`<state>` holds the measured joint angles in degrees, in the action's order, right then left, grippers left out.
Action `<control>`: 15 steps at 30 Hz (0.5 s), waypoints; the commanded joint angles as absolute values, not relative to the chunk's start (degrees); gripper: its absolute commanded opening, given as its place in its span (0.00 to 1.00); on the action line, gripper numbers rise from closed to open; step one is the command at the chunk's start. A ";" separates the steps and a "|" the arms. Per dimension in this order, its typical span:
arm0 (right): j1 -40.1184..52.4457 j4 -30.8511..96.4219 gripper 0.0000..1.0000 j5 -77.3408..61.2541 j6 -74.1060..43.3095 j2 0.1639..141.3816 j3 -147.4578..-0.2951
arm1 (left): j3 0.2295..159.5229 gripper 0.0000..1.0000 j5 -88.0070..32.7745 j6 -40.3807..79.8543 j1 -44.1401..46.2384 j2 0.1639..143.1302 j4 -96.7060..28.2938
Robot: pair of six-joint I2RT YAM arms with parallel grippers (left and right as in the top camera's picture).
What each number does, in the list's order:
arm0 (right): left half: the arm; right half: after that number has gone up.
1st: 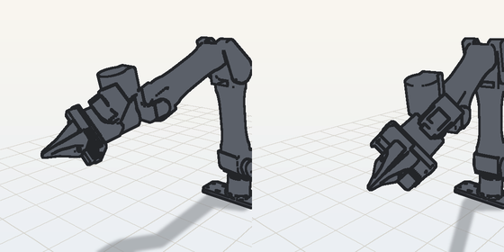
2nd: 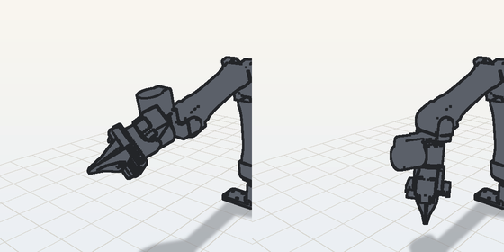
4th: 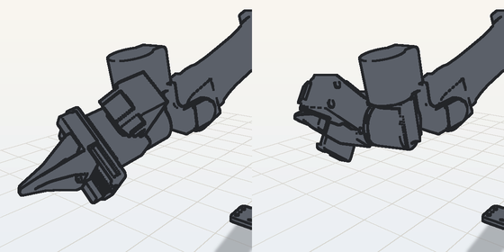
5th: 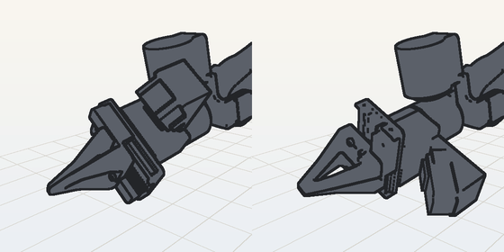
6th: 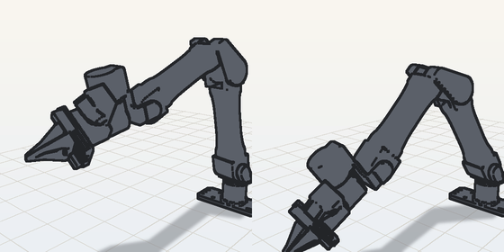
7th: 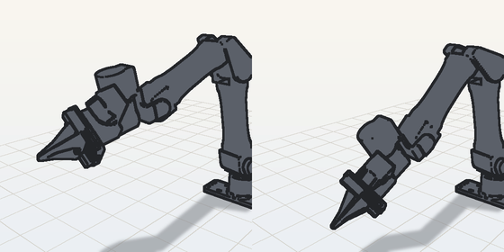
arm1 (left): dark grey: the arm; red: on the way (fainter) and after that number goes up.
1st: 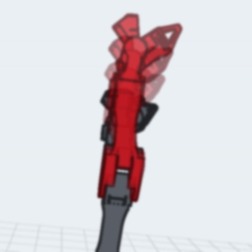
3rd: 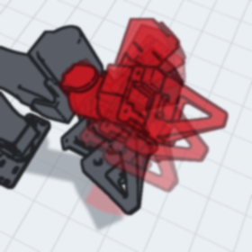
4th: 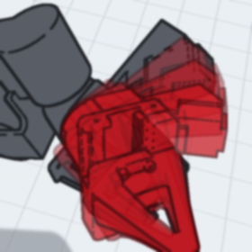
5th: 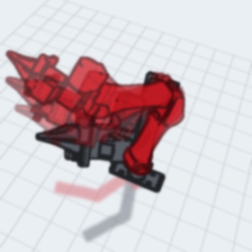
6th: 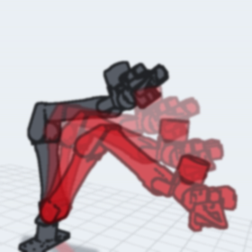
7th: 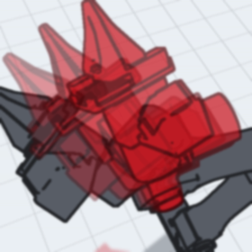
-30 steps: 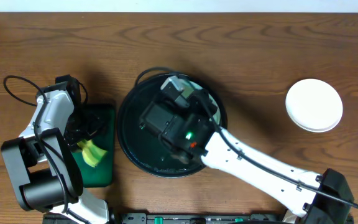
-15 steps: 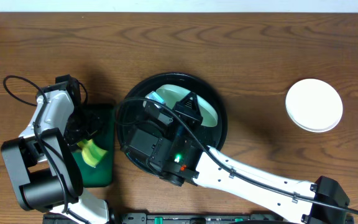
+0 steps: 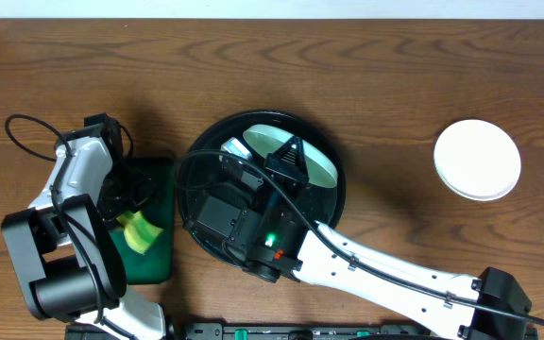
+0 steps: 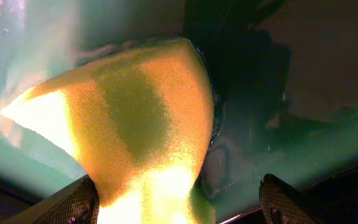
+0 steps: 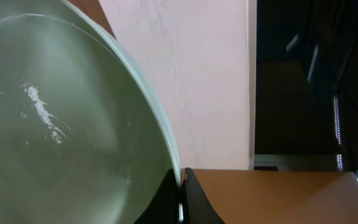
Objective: Clean dirty plates on tray and stack at the side
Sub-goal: 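Lift the pale green plate upright with the right gripper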
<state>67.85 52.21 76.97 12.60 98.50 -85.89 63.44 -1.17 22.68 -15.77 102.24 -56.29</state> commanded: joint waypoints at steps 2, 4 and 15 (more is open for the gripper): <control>68.36 52.01 0.01 79.44 12.93 97.08 -87.44 | 63.18 0.81 -1.08 23.20 -16.12 102.74 -56.29; 68.36 52.01 0.01 79.46 12.93 97.08 -87.44 | 63.18 0.81 -1.08 23.22 -16.12 102.74 -56.29; 68.71 51.92 0.01 78.78 12.86 97.08 -87.44 | 63.18 0.82 -1.08 23.20 -16.12 102.74 -56.29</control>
